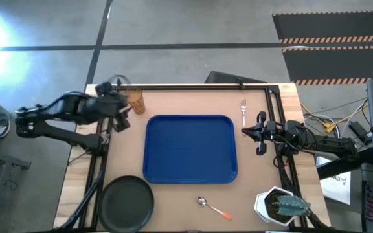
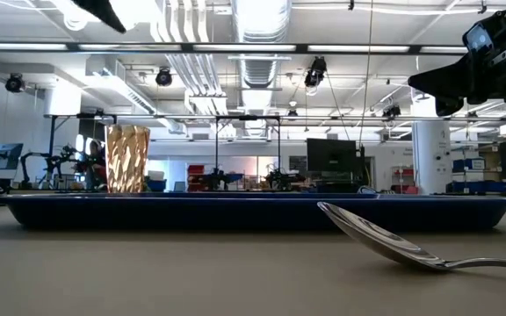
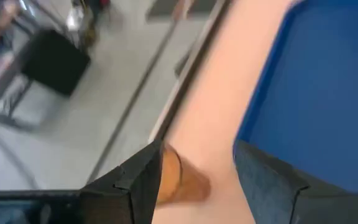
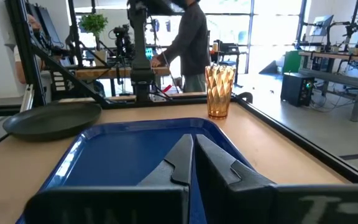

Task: Pick and place plate/cup/fork/spoon on tray
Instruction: Put the glass cup on the blue tray

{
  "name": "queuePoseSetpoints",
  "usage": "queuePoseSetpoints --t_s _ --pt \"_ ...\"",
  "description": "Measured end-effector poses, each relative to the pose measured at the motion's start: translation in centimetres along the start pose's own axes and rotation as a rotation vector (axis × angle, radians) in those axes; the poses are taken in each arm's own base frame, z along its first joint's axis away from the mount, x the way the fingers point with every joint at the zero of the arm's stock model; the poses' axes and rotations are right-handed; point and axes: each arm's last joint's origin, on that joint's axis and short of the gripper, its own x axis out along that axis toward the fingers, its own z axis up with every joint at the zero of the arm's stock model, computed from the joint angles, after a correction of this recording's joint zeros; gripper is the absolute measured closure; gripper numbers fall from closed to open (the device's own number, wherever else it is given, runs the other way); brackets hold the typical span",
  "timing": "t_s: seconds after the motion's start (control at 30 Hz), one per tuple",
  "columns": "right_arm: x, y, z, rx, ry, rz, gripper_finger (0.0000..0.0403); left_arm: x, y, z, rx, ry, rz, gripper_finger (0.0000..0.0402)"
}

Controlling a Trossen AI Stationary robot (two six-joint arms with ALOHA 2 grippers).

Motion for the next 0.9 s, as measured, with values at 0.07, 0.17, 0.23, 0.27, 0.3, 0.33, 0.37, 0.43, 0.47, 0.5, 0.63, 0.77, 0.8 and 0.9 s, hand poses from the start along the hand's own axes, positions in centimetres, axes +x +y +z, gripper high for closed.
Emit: queuePoseSetpoints --t_s 0.07,0.17,0.23,0.27,0.3,0.33,0.37,0.43,0.47,0.5,0.63,0.77,0.8,0.9 --pt "0.0 0.0 0.0 0.0 0.0 0.0 0.0394 1.3 -0.6 0.0 -0.006 0.068 -0.008 0.0217" --pt "0.0 0.0 0.0 0.0 0.0 0.0 0.0394 3.1 -0.7 0.1 -0.047 0.149 -0.02 0.0217" --pt "0.0 0.0 0.0 0.0 0.0 0.0 0.0394 4.1 -0.3 0.2 -0.079 0.191 -0.012 0.0217" --pt "0.0 0.0 0.0 0.0 0.0 0.0 0.0394 4.5 0.0 0.1 -0.093 0.212 -0.002 0.0217" --pt "0.0 0.0 0.0 0.0 0.001 0.0 0.0394 5.1 0.3 0.1 -0.108 0.236 0.011 0.0217" --pt "0.0 0.0 0.0 0.0 0.001 0.0 0.0394 5.6 0.6 0.0 -0.127 0.257 0.012 0.0217" --pt "0.0 0.0 0.0 0.0 0.0 0.0 0.0394 6.0 1.0 0.0 -0.156 0.272 0.001 0.0217" --pt "0.0 0.0 0.0 0.0 0.001 0.0 0.0394 6.8 1.9 -0.2 -0.239 0.284 -0.073 0.0217" --pt "0.0 0.0 0.0 0.0 0.001 0.001 0.0394 7.3 2.3 -0.4 -0.283 0.276 -0.117 0.0217" --pt "0.0 0.0 0.0 0.0 0.0 0.0 0.0394 7.7 2.8 -0.5 -0.322 0.263 -0.155 0.0217" --pt "0.0 0.0 0.0 0.0 0.001 0.0 0.0394 8.6 4.1 -1.4 -0.422 0.27 -0.158 0.0217" --pt "0.0 0.0 0.0 0.0 0.0 0.001 0.0394 8.6 4.2 -1.5 -0.43 0.27 -0.155 0.0217" --pt "0.0 0.0 0.0 0.0 0.0 0.0 0.0394 8.5 4.2 -1.5 -0.43 0.268 -0.159 0.0217" --pt "0.0 0.0 0.0 0.0 0.001 0.0 0.0394 8.4 4.3 -1.5 -0.458 0.265 -0.157 0.0217"
